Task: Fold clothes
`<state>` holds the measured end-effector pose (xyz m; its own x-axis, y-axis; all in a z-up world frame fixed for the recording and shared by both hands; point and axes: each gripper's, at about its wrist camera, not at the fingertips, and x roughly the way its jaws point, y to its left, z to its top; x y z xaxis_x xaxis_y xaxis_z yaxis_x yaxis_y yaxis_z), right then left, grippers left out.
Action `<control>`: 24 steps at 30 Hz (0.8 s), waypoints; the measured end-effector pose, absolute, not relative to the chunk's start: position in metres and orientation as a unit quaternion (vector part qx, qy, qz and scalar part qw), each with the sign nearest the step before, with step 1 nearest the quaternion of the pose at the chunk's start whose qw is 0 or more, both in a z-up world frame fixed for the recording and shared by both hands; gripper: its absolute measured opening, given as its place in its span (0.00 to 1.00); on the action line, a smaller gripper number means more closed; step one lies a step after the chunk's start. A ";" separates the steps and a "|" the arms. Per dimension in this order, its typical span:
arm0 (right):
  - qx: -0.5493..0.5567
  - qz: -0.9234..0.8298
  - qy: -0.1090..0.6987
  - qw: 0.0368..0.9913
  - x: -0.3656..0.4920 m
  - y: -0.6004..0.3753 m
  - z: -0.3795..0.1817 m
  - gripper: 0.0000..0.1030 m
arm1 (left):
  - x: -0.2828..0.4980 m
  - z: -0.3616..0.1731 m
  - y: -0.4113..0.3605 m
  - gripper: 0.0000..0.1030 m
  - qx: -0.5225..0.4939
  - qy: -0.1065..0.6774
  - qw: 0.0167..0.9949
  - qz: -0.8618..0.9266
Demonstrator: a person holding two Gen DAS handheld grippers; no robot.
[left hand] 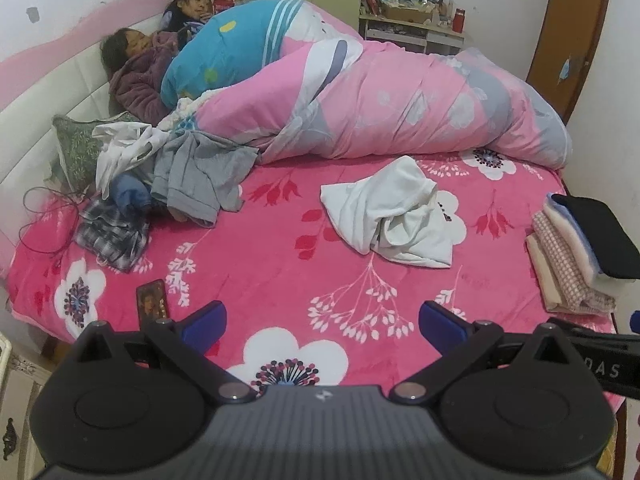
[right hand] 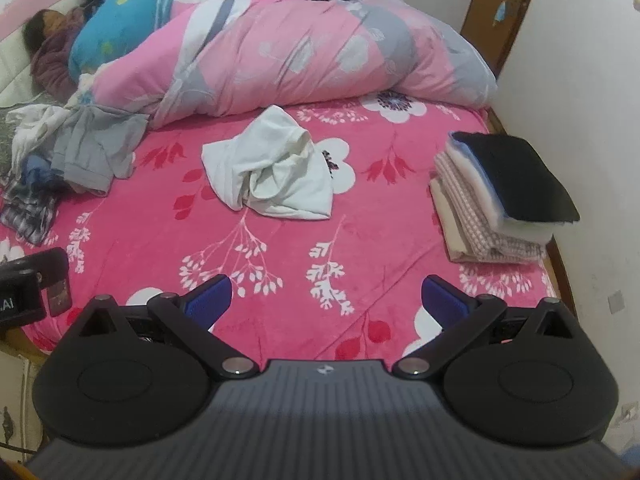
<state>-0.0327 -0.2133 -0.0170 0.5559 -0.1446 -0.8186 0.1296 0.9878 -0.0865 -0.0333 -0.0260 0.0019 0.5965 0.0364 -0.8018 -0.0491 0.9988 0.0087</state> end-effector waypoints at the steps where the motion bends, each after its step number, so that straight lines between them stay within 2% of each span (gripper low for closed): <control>1: -0.009 -0.081 0.468 0.880 -0.034 -0.214 -0.019 0.99 | -0.033 0.001 -0.026 1.00 -0.006 0.451 0.892 0.025; 24: -0.014 -0.087 0.471 0.878 -0.037 -0.215 -0.018 0.99 | -0.031 -0.002 -0.026 0.99 0.000 0.457 0.889 0.025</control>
<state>-0.0373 -0.2145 -0.0182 0.5411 -0.1663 -0.8244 0.1407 0.9843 -0.1062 -0.0313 -0.0259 -0.0019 0.5807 0.0443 -0.8129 -0.0449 0.9987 0.0223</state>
